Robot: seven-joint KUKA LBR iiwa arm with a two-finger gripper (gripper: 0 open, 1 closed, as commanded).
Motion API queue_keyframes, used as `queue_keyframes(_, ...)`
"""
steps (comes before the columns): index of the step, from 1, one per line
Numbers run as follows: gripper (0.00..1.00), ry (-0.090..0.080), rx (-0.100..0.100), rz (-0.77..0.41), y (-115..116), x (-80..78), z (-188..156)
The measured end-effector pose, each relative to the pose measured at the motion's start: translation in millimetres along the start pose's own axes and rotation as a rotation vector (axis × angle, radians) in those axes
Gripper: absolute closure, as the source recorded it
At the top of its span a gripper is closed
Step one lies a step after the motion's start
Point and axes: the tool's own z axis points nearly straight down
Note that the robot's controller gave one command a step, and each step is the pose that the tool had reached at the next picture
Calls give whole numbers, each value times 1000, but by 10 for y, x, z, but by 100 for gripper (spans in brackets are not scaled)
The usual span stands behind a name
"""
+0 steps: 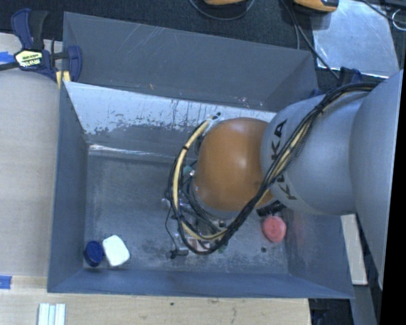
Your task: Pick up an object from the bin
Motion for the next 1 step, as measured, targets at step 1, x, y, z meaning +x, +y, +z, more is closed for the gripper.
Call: queue_keyframes(1, 0, -16, -4, 18, 22, -120, -214)
